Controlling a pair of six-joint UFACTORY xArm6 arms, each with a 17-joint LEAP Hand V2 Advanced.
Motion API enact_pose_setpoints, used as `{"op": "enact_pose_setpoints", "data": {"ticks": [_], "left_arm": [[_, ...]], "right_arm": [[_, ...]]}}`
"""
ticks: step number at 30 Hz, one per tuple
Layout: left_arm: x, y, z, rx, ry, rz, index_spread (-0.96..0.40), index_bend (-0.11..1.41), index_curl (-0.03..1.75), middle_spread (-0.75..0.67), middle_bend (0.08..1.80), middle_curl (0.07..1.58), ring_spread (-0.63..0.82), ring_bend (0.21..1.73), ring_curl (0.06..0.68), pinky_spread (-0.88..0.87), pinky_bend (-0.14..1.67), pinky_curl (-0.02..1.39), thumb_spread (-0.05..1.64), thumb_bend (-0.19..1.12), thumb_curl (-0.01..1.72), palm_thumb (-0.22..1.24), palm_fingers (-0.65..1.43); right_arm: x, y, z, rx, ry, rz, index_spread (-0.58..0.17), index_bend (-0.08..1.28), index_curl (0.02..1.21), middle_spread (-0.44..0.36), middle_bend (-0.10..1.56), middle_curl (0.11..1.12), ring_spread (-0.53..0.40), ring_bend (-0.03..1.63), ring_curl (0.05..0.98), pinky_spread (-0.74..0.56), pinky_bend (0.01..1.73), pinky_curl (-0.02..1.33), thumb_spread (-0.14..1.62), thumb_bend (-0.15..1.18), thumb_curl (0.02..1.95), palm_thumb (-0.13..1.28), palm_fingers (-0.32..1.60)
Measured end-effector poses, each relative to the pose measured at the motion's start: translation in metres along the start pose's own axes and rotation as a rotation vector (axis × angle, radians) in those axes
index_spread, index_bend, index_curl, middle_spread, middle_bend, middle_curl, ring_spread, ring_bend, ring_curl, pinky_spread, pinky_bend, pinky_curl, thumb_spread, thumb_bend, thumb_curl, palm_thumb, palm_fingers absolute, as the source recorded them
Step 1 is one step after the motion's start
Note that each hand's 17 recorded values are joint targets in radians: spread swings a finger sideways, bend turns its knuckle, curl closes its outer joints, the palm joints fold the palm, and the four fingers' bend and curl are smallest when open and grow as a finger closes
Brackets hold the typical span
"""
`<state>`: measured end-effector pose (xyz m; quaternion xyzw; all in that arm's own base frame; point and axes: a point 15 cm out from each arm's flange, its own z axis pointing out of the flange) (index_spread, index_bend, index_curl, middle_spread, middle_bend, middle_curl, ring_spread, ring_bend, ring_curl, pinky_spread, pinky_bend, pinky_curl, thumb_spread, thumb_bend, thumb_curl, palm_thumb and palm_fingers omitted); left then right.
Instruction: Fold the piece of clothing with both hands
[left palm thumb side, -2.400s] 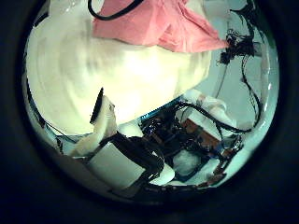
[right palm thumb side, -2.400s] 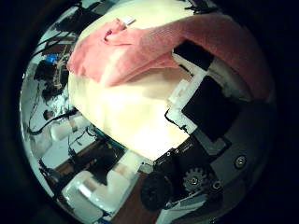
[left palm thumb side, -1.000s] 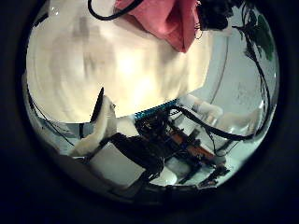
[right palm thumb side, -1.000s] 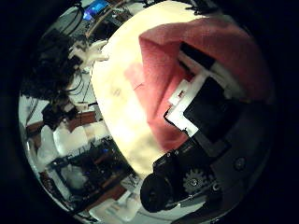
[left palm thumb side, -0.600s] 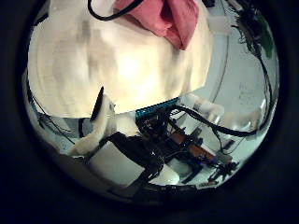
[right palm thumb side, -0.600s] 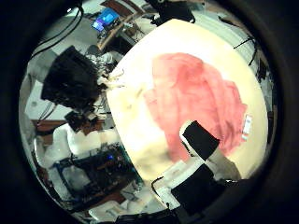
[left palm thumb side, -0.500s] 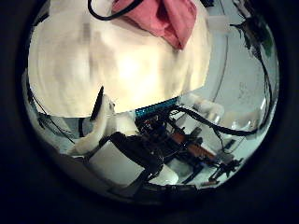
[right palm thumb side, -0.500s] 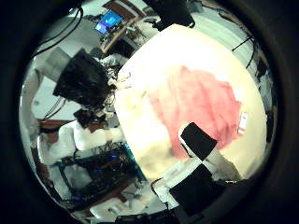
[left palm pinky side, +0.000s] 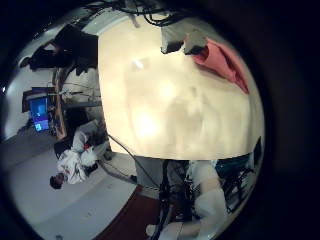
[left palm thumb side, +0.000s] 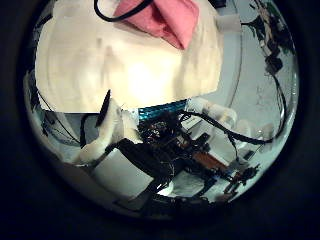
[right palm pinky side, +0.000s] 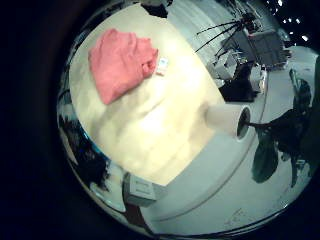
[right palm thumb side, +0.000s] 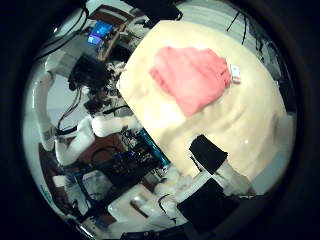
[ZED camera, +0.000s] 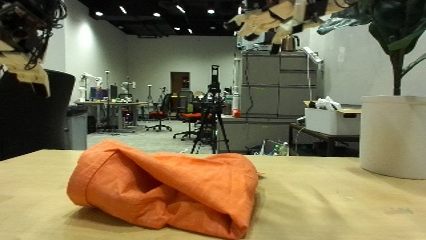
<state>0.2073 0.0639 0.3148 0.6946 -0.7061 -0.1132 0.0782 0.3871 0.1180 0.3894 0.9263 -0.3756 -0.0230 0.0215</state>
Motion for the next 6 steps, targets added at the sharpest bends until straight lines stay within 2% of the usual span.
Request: {"op": "enact_pose_setpoints", "data": {"ticks": [3, 6], "left_arm": [[0.003, 0.001, -0.003, 0.008, -0.004, -0.006, 0.15, 0.15, 0.26, 0.24, 0.23, 0.35, 0.47, 0.58, 0.217, 0.45, 0.41, 0.31, 1.12, -0.02, 0.38, 0.65, 0.05], [0.009, 0.001, -0.001, 0.0, -0.017, 0.012, 0.14, 0.15, 0.26, 0.24, 0.23, 0.35, 0.47, 0.59, 0.216, 0.45, 0.4, 0.31, 1.12, -0.02, 0.39, 0.65, 0.05]], "right_arm": [[-0.004, 0.016, 0.021, -0.037, -0.02, 0.006, -0.462, 0.14, 0.24, 0.062, 0.18, 0.32, 0.252, 0.3, 0.26, 0.43, 0.39, 0.43, 1.13, -0.02, 0.45, 0.72, -0.05], [0.003, 0.014, 0.029, -0.022, -0.012, 0.014, -0.455, 0.15, 0.24, 0.065, 0.18, 0.31, 0.253, 0.29, 0.257, 0.43, 0.39, 0.41, 1.14, -0.02, 0.44, 0.71, -0.04]]}}
